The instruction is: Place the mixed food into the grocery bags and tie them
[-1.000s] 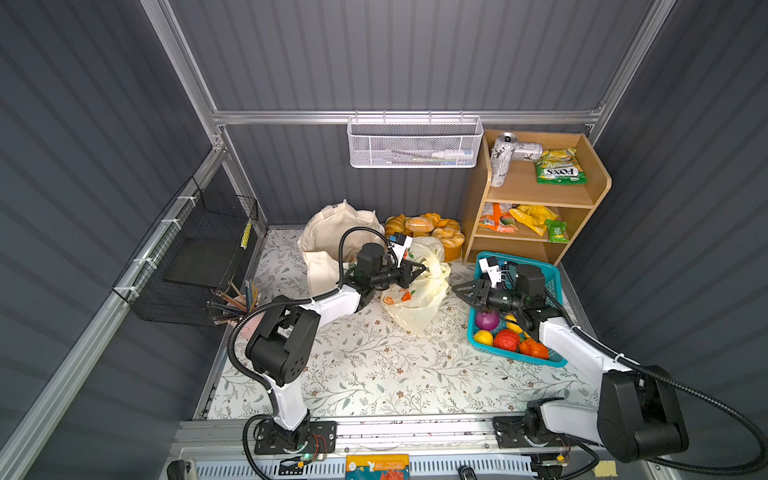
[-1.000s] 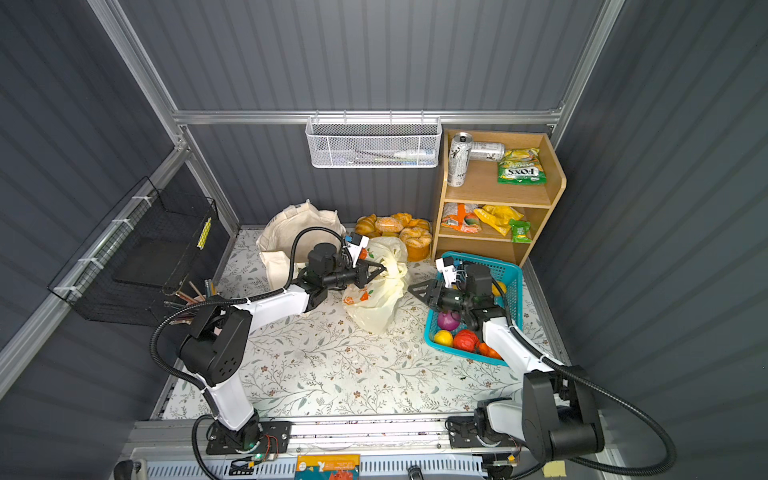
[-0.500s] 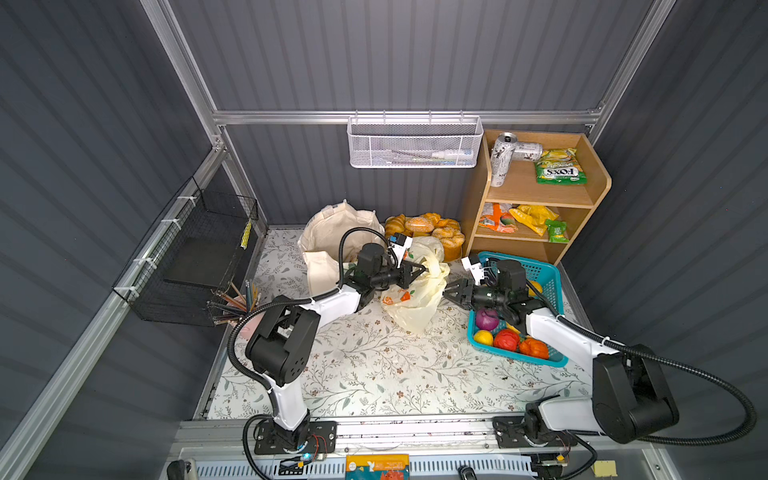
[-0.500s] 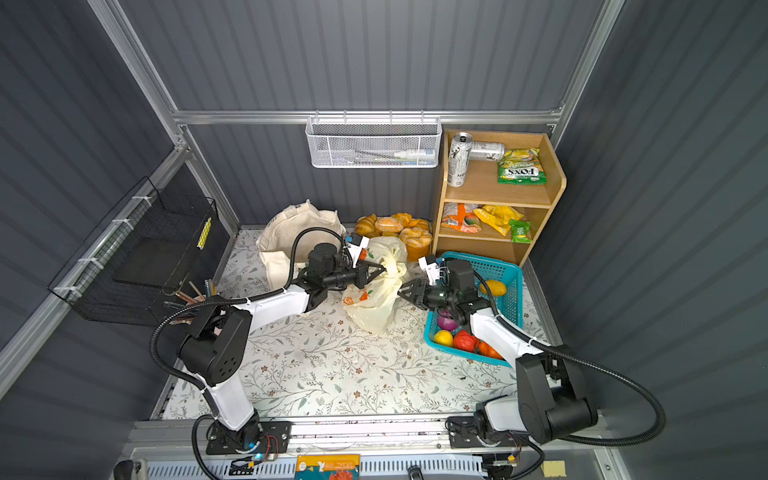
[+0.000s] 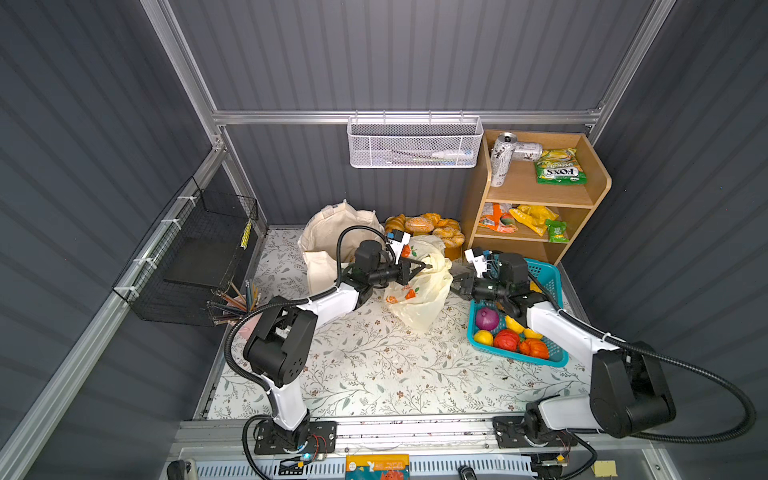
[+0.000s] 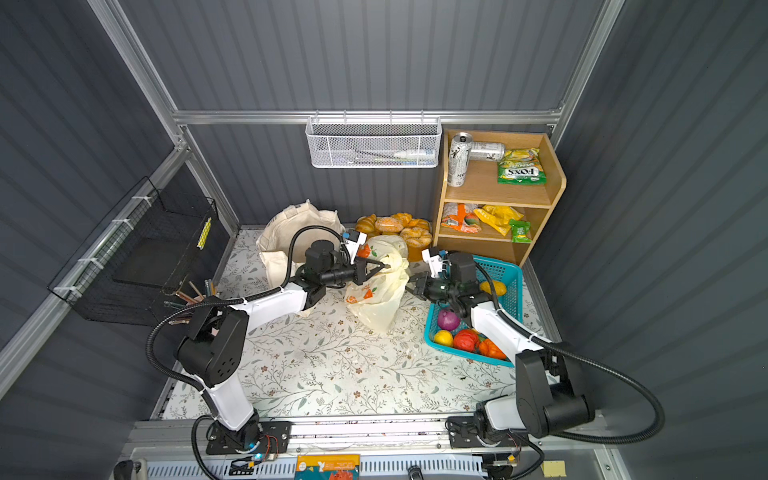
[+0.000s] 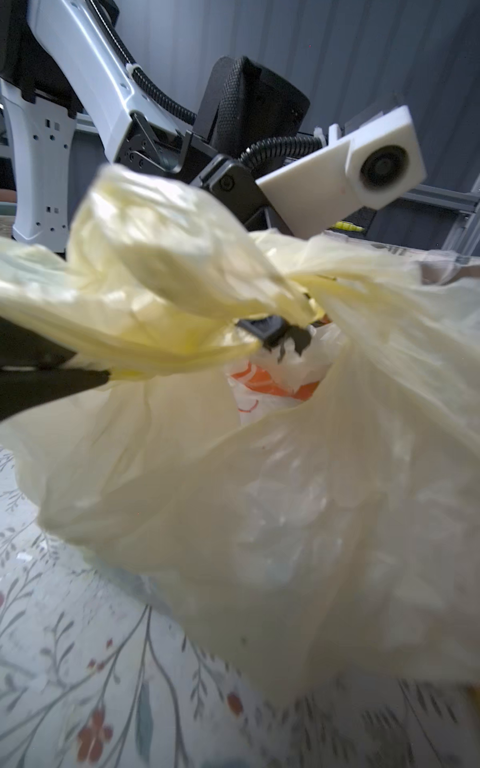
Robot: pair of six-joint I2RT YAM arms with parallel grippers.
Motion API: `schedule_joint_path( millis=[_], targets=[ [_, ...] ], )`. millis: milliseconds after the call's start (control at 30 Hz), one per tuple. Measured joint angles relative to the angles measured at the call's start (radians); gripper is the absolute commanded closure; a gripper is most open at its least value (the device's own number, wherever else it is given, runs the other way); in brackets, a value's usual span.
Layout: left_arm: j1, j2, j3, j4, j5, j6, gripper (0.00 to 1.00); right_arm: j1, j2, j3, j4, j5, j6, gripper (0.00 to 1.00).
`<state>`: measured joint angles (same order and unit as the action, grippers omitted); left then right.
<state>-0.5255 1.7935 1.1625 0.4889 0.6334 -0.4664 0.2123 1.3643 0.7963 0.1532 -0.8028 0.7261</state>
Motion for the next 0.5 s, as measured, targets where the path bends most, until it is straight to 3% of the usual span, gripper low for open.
schedule_joint_path(
  millis=[200,500],
  targets=[
    [0.092,-0.075,0.031,0.074,0.061,-0.113,1.0,-0.115,-0.099,0.001,-0.128,0.08,-0.084,1.0],
    [0.122,-0.08,0.017,0.154,0.078,-0.227,1.0,-0.127,-0.1,0.013,-0.177,0.145,-0.105,1.0]
  ],
)
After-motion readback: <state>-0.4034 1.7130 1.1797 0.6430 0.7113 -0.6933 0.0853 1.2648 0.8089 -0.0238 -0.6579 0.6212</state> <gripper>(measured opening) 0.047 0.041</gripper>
